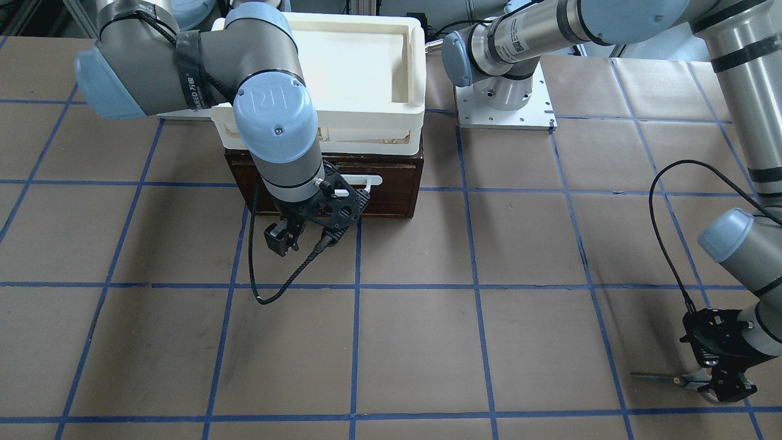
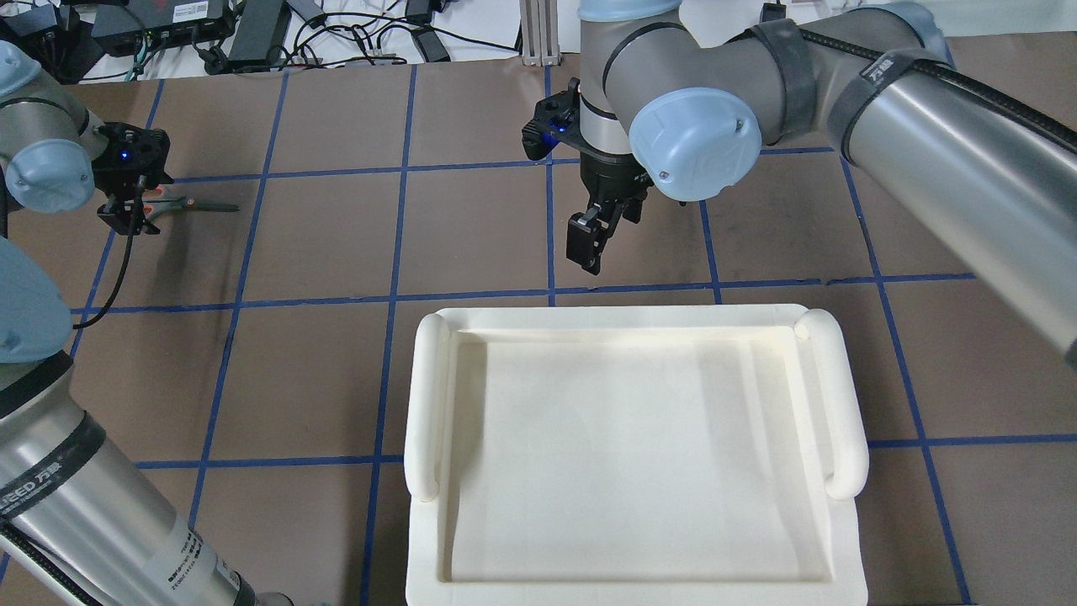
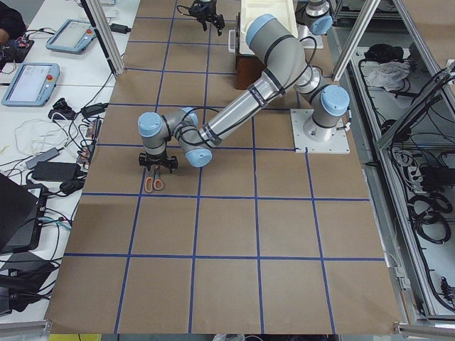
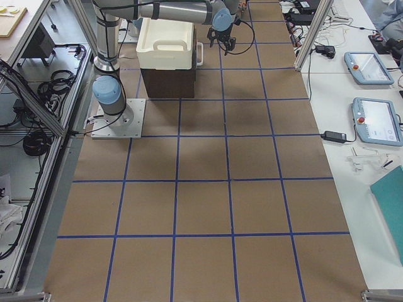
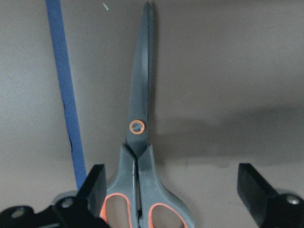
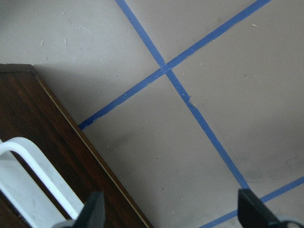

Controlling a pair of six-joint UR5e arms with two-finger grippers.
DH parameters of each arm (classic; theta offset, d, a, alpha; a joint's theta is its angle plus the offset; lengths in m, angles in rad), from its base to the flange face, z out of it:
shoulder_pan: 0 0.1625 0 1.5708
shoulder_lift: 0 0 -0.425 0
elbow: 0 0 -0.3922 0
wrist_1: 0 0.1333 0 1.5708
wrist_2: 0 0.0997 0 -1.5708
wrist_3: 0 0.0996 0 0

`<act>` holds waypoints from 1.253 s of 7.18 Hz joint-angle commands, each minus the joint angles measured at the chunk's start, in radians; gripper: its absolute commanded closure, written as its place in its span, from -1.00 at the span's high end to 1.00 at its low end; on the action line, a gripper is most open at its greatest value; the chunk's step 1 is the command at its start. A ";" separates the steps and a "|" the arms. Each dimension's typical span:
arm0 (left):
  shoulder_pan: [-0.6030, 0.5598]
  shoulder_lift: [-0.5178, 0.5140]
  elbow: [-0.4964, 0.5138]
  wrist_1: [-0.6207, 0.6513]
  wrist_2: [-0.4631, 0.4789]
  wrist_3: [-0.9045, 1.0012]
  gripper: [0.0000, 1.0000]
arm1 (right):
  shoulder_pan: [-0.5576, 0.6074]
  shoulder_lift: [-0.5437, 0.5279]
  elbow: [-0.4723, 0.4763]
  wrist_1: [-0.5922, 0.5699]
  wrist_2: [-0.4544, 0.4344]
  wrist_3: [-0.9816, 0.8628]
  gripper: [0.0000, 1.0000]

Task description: Place scissors in drawer with both arms

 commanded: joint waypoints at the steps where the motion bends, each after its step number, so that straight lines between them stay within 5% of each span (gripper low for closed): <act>1: -0.001 -0.018 0.003 0.010 -0.025 0.002 0.94 | -0.002 -0.005 0.006 0.001 -0.002 -0.019 1.00; 5: 0.001 -0.037 0.001 0.034 -0.025 0.013 0.94 | -0.005 0.000 0.011 -0.026 -0.031 0.034 1.00; 7: -0.001 -0.045 0.001 0.036 -0.025 0.017 0.87 | -0.002 -0.020 0.011 -0.007 -0.056 -0.083 1.00; 8: -0.001 -0.045 0.003 0.036 -0.025 0.017 0.60 | -0.002 -0.011 0.017 -0.018 -0.051 -0.090 1.00; 9: -0.001 -0.043 0.001 0.038 -0.015 0.017 -0.11 | -0.001 -0.015 0.024 -0.022 -0.042 -0.145 1.00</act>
